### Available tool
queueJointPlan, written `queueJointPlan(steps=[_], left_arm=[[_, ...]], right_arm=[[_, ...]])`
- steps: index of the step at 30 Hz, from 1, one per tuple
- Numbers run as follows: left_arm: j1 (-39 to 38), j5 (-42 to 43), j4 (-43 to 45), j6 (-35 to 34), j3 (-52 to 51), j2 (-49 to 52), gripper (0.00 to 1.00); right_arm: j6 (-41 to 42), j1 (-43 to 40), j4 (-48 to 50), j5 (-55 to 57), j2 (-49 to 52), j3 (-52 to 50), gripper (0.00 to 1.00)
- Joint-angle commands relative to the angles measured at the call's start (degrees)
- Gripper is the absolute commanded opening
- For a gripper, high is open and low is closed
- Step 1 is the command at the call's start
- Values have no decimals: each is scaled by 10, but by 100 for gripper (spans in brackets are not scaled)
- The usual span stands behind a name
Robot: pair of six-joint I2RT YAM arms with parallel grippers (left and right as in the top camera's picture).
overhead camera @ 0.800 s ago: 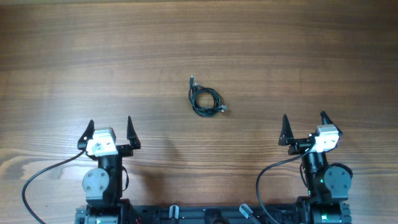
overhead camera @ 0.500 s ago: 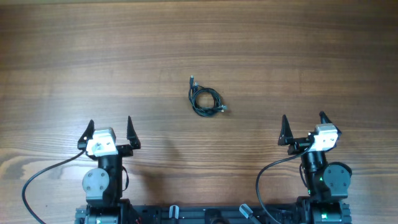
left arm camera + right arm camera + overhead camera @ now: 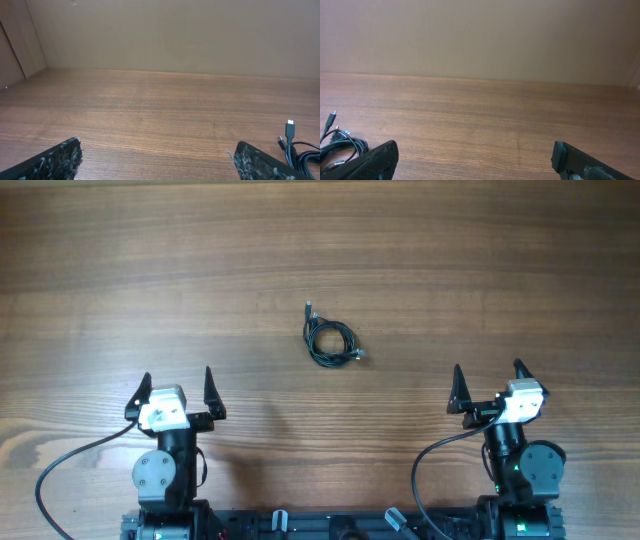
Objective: Untangle cables
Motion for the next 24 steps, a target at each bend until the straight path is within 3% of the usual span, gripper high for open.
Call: queueJointPlan(steps=[1, 11, 12, 14, 16, 17, 18, 19, 21, 24], left_arm=[[-2, 7, 1, 6, -5, -4, 100], [-2, 8, 11, 5, -5, -4, 100], [-2, 61, 45, -20, -5, -4, 100], [-2, 265, 57, -97, -5, -4, 100], [-2, 560, 92, -184, -5, -4, 100], [-2, 644, 134, -214, -5, -4, 100], [-2, 676, 187, -268, -4, -4, 100], [-2, 662, 274, -337, 6, -4, 100], [1, 600, 294, -345, 43, -4, 100], [30, 536, 150, -287, 198, 61, 100]], right_arm=[[-5, 2, 1, 3, 2, 0, 100], [-5, 2, 1, 3, 2, 0, 100], [-5, 2, 1, 3, 2, 0, 100], [-5, 2, 1, 3, 2, 0, 100], [-5, 2, 1, 3, 2, 0, 100], [-5, 2, 1, 3, 2, 0, 100], [-5, 2, 1, 3, 2, 0, 100], [-5, 2, 1, 3, 2, 0, 100], [-5, 2, 1, 3, 2, 0, 100], [-5, 2, 1, 3, 2, 0, 100]])
